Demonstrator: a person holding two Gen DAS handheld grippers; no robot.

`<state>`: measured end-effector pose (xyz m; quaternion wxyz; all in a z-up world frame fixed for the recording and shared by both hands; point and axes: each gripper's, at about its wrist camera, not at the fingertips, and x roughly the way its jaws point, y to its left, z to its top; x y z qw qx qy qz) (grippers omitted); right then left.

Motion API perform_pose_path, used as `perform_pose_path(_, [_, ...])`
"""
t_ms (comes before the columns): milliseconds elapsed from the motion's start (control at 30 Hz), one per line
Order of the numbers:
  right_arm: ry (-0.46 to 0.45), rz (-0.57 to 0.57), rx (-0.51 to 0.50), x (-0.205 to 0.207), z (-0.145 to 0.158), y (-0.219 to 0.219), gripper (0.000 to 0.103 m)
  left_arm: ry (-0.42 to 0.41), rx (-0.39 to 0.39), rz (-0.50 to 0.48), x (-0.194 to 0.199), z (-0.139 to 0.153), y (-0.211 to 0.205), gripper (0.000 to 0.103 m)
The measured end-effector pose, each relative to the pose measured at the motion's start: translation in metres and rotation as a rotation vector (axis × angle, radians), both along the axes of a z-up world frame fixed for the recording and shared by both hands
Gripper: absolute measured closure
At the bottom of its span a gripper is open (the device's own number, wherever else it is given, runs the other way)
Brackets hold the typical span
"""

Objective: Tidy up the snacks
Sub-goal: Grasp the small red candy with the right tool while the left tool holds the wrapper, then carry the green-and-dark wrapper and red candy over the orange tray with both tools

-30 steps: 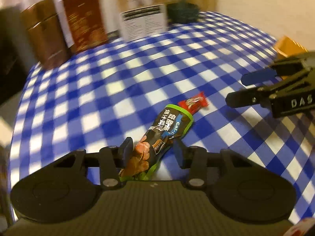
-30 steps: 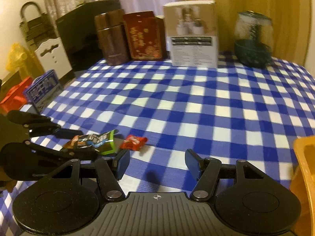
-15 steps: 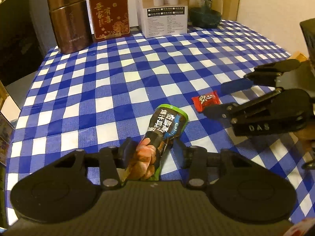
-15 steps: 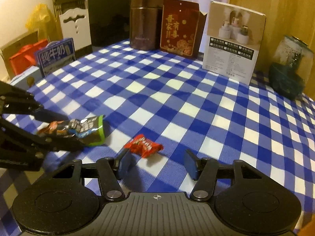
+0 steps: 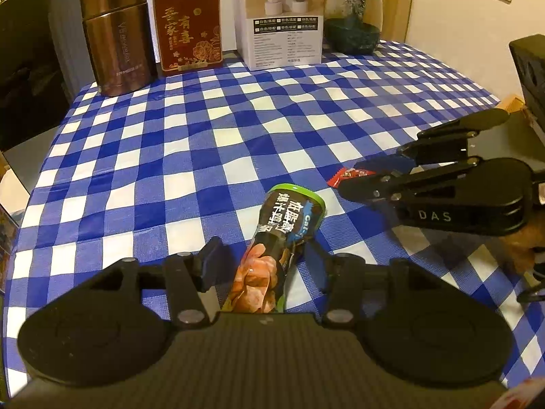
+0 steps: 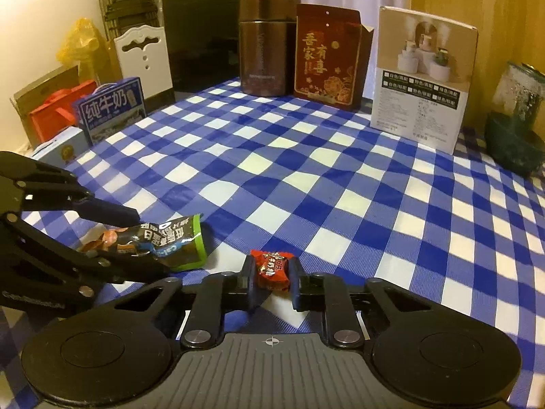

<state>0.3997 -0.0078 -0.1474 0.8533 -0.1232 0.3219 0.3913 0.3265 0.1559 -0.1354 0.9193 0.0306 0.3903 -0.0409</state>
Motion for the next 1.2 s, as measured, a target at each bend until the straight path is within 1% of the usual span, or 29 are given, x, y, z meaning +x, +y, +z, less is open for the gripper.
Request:
perform_pose_path(33, [0.006,-0.001,0.001,-0.002,0.001,0.000,0.084,0.001,-0.002,-0.001,0.000,0.000,0.000,0.057])
perform_pose_path(100, [0.014,-0.011,-0.006,-0.004,0.003,0.000,0.084,0.001,-0.009,-0.005,0.001,0.001,-0.001,0.070])
perform_pose_path(267, [0.049,-0.077,0.001,-0.005,0.009,-0.006,0.084,0.011,-0.010,-0.011,-0.001,0.004,-0.005,0.077])
perform_pose_path(367, [0.068,-0.103,0.007,-0.010,0.014,-0.013,0.084,0.020,-0.012,-0.018,-0.005,0.005,-0.011,0.077])
perform_pose_path(567, [0.087,-0.142,0.027,-0.029,0.029,-0.032,0.084,0.027,-0.020,0.005,-0.022,0.012,-0.027,0.077])
perform_pose_path(733, [0.087,-0.179,0.039,-0.050,0.045,-0.049,0.084,0.000,-0.047,0.028,-0.049,0.022,-0.046,0.077])
perform_pose_path(833, [0.075,-0.214,0.051,-0.064,0.058,-0.059,0.084,0.003,-0.061,0.045,-0.068,0.024,-0.058,0.077])
perform_pose_path(1000, [0.078,-0.277,0.073,-0.098,0.072,-0.080,0.084,-0.018,-0.089,0.066,-0.102,0.035,-0.074,0.077])
perform_pose_path(1200, [0.088,-0.328,0.069,-0.152,0.074,-0.106,0.084,-0.042,-0.124,0.101,-0.141,0.056,-0.090,0.077])
